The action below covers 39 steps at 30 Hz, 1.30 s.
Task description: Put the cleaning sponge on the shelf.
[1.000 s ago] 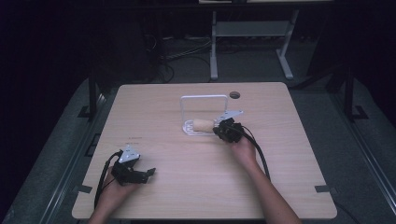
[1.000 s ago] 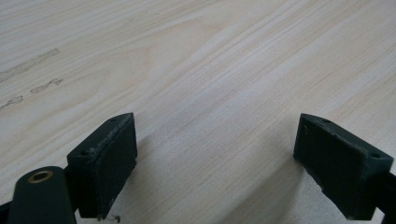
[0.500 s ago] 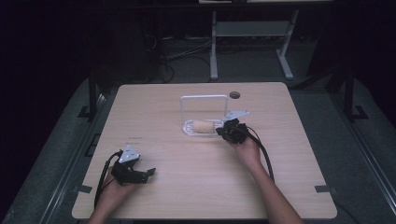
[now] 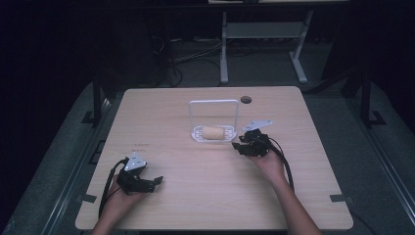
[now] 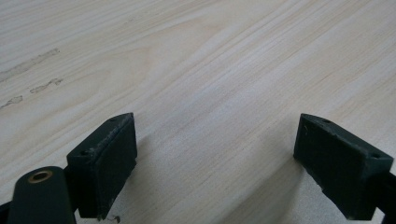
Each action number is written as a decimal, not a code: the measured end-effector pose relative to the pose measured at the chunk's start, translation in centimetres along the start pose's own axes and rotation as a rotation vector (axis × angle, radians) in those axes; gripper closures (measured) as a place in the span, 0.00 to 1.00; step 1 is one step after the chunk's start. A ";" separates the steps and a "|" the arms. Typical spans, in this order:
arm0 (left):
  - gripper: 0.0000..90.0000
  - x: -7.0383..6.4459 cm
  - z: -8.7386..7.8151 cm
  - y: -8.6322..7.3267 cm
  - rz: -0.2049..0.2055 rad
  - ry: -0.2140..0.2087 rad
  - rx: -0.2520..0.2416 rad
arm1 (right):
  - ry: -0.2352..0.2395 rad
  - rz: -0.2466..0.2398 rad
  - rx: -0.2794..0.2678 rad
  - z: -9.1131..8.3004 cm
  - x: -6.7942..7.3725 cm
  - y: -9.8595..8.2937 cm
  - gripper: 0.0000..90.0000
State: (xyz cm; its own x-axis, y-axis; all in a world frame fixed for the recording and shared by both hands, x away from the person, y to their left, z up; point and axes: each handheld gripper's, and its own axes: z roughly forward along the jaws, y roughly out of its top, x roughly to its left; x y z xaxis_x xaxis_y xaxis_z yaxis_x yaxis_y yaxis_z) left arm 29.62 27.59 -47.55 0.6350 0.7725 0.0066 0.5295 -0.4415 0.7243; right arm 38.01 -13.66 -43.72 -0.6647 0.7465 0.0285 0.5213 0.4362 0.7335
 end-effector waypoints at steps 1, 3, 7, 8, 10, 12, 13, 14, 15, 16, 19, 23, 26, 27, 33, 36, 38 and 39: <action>0.14 0.0 0.0 0.0 0.000 0.000 0.000 | -0.001 -0.003 0.001 -0.2 -0.1 -0.2 0.60; 0.14 0.0 0.0 0.0 0.000 0.000 0.000 | -0.004 0.009 0.002 -0.6 -0.1 -0.5 0.56; 0.14 0.0 0.0 0.0 0.000 0.000 0.000 | 0.000 0.020 0.013 -1.6 -0.2 -1.2 0.48; 0.14 0.0 0.0 0.0 0.000 0.000 0.000 | -0.001 0.025 0.013 -1.8 -0.2 -1.4 0.47; 0.14 0.0 0.0 0.0 0.000 0.000 0.000 | -0.003 0.030 0.016 -2.2 -0.3 -1.8 0.44; 0.14 0.0 0.0 0.0 0.000 0.000 0.000 | -0.013 0.032 0.017 -2.6 -0.3 -2.3 0.42; 0.14 0.0 0.0 0.0 0.000 0.000 0.000 | -0.015 0.035 0.019 -2.8 -0.3 -2.5 0.41; 0.14 0.0 0.0 0.0 0.000 0.000 0.000 | -0.018 0.041 0.021 -3.1 -0.4 -3.0 0.39; 0.14 0.0 0.0 0.0 0.000 0.000 0.000 | -0.018 0.041 0.021 -3.1 -0.4 -3.0 0.39; 0.14 0.0 0.0 0.0 0.000 0.000 0.000 | -0.021 0.041 0.023 -3.3 -0.4 -3.2 0.39; 0.14 0.0 0.0 0.0 0.000 0.000 0.000 | -0.029 0.051 0.024 -3.7 -0.5 -4.0 0.36; 0.14 0.0 0.0 0.0 0.000 0.000 0.000 | -0.037 0.061 0.022 -4.4 -0.4 -5.0 0.32; 0.14 0.0 0.0 0.0 0.000 0.000 0.000 | -0.049 0.062 0.023 -5.0 -0.4 -6.1 0.29; 0.14 0.0 0.0 0.0 0.000 0.000 0.000 | -0.049 0.062 0.023 -5.0 -0.4 -6.1 0.29; 0.14 0.0 0.0 0.0 0.000 0.000 0.000 | -0.054 0.085 0.031 -6.1 -0.6 -7.9 0.23; 0.14 0.0 0.0 0.0 0.000 0.000 0.000 | -0.071 0.096 0.031 -6.7 -0.6 -8.7 0.21; 0.14 0.0 0.0 0.0 0.000 0.000 0.000 | -0.064 0.096 0.020 -7.1 -0.6 -9.5 0.20; 0.14 0.0 0.0 0.0 0.000 0.000 0.000 | -0.064 0.096 0.020 -7.1 -0.6 -9.5 0.20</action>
State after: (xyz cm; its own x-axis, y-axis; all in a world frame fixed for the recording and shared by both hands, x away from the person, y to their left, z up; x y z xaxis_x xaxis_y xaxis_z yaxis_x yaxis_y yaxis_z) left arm 29.62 27.59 -47.55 0.6350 0.7725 0.0071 0.5293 -0.4417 0.7244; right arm 29.64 -21.81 -45.83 -0.5761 0.8156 0.0541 0.5922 0.3709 0.7154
